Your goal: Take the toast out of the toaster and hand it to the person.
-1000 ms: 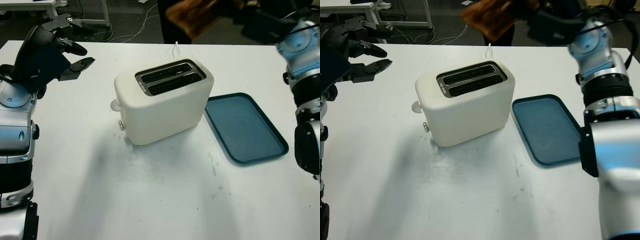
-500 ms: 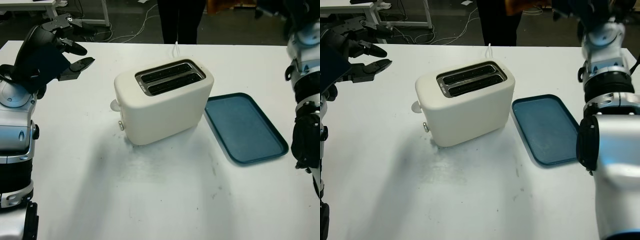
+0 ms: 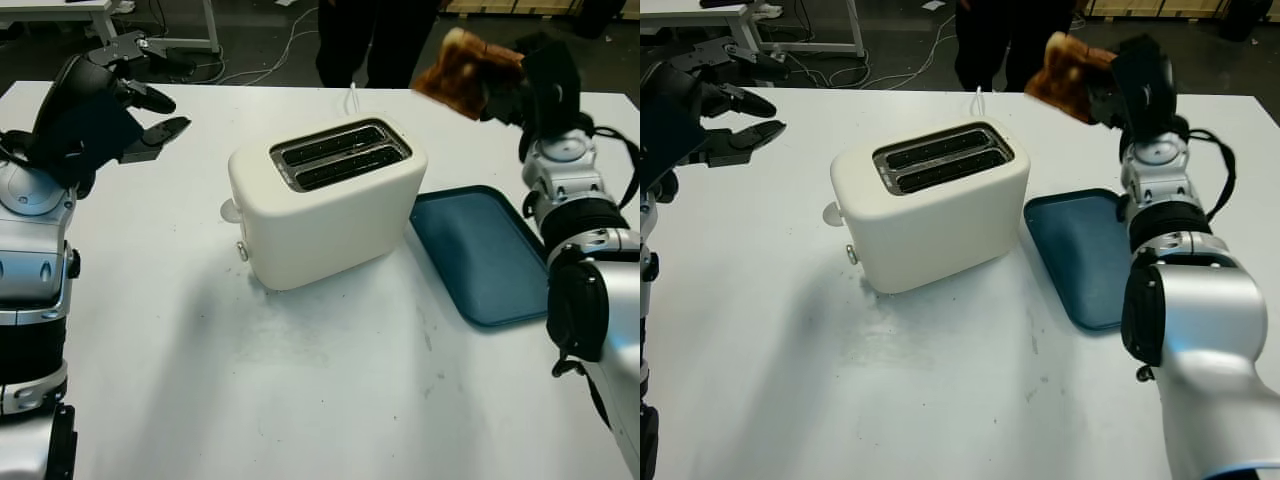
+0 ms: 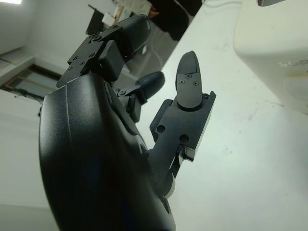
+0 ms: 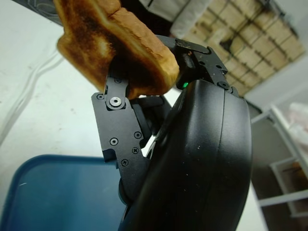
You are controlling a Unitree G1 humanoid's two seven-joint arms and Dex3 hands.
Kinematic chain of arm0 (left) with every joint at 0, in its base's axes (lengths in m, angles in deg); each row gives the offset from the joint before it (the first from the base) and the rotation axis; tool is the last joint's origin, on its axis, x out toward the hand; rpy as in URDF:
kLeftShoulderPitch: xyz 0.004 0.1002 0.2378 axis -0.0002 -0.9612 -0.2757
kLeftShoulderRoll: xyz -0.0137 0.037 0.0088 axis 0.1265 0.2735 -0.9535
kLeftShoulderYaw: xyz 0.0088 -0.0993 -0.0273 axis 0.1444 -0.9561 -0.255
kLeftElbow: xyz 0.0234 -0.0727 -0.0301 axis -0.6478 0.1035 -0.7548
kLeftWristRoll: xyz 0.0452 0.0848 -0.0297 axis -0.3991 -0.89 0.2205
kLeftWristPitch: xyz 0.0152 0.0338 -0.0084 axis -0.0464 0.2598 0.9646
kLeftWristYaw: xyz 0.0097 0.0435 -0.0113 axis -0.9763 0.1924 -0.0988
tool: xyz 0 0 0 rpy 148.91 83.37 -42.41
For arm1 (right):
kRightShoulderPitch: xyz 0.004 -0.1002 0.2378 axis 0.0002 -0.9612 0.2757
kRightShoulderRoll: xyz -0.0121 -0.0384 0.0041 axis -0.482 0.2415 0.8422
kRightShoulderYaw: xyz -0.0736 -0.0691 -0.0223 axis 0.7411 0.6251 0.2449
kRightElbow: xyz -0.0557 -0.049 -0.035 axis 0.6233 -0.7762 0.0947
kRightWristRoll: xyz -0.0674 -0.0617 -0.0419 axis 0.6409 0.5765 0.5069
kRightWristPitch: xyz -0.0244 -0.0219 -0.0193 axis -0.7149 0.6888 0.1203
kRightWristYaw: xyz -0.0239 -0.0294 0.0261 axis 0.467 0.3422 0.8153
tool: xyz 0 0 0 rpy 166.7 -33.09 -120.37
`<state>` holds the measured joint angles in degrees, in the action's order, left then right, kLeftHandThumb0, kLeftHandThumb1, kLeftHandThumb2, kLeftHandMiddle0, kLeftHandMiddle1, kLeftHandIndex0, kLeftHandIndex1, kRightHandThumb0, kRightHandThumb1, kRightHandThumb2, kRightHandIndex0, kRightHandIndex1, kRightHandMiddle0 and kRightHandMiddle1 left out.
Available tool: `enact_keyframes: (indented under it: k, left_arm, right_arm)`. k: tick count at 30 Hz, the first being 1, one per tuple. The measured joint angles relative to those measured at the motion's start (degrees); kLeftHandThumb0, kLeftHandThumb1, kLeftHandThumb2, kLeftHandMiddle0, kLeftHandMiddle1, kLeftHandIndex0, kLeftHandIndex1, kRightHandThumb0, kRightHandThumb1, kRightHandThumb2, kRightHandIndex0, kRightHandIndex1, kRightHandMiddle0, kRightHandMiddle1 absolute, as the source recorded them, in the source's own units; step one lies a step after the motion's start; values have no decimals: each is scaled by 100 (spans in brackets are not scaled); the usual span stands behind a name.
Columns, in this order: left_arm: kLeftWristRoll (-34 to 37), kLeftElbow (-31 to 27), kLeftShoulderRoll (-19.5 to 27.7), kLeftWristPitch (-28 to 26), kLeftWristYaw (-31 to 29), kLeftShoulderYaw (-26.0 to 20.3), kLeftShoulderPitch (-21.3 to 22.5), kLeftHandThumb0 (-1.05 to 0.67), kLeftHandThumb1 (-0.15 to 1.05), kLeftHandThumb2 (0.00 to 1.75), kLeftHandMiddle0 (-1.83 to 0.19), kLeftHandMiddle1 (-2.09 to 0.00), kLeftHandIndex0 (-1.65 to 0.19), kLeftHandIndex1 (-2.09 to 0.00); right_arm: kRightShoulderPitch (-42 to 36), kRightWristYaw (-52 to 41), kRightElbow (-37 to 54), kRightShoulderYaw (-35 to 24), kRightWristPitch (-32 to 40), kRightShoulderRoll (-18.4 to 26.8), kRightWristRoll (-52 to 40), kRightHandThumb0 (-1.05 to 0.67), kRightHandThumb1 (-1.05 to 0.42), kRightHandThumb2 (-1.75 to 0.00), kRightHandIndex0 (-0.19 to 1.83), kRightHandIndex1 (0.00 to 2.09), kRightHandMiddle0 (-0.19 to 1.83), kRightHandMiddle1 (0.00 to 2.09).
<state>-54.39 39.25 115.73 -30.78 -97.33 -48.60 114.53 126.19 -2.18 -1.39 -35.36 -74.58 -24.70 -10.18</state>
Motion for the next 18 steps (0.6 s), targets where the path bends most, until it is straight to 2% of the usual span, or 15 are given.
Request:
enact_keyframes:
  k: [4, 7, 10, 18]
  left_arm:
    - [2, 2, 0, 10, 0, 0, 0, -11, 70, 46, -32, -114, -36, -81]
    - [15, 21, 0, 38, 0, -1, 0, -14, 67, 50, -33, -117, -36, -84]
    - [-31, 130, 15, 263, -1, 5, 0, -17, 65, 52, -34, -118, -37, -85]
    - [12, 181, 12, 252, -8, 0, 0, -15, 63, 56, -31, -117, -35, -86]
  right_arm:
    - [-135, -19, -34, -114, 2, -64, -94, -27, -92, -39, 84, 175, 43, 175]
    - [-252, -20, -53, -110, 2, -102, -89, -31, -92, -38, 84, 175, 46, 175]
    - [-291, 8, -90, -104, 27, -138, -87, -31, -92, -38, 83, 175, 49, 175]
    - [-290, -58, -105, -182, 110, -276, -166, -32, -92, -35, 88, 175, 58, 175]
